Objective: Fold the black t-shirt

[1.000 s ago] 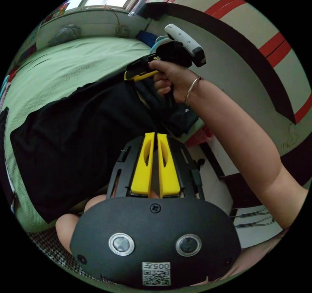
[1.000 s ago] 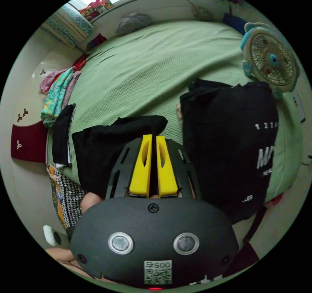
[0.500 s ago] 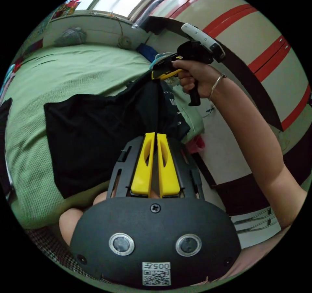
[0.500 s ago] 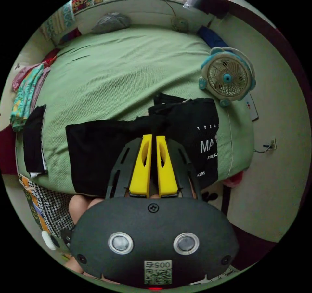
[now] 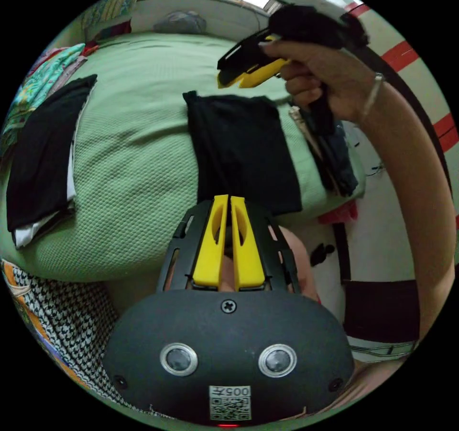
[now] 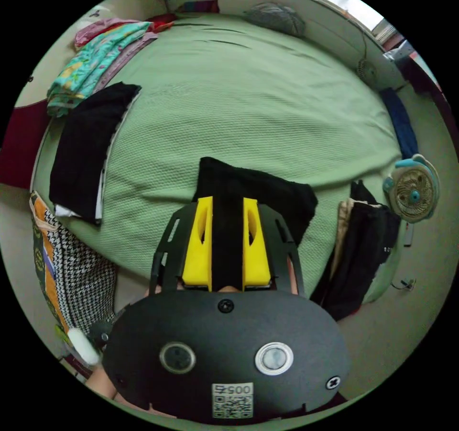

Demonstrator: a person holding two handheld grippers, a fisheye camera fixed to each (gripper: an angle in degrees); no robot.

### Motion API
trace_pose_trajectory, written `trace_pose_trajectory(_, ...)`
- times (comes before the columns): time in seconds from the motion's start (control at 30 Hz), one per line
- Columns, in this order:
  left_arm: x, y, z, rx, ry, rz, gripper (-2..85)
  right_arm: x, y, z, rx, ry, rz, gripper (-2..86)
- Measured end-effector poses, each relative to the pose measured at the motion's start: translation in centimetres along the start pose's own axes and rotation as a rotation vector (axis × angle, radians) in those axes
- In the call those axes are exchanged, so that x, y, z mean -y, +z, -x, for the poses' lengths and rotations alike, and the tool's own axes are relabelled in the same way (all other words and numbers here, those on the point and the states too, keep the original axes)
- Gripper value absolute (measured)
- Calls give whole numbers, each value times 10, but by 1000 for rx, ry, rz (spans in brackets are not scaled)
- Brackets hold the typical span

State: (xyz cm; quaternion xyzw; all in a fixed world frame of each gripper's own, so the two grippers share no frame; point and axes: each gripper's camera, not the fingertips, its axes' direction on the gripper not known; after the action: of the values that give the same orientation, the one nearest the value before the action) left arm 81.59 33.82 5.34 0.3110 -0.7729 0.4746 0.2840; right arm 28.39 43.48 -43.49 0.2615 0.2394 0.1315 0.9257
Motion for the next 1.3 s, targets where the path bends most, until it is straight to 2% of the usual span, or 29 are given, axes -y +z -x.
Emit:
trace_pose_trajectory(0.27, 5, -12, 17, -66, 5, -19, 4, -122, 11, -25, 108, -66, -157, 110)
trace_pose_trajectory(0.53, 15, -45, 18, -103, 9, -99, 3, -250, 43, -12, 22, -71, -209, 116)
trace_pose_trajectory(0.77, 22, -68, 5, -65, 39, -136, 1, -284, 72, -1, -87, 26, -196, 88)
trace_pose_trajectory(0.93, 18, -70, 3, -34, 60, -125, 0, -305, 78, -11, -82, 143, -237, -2)
trace_pose_trajectory(1.3, -8, -9, 30, 186, 16, 91, -3, -343, 109, -30, 10, 180, -170, -16)
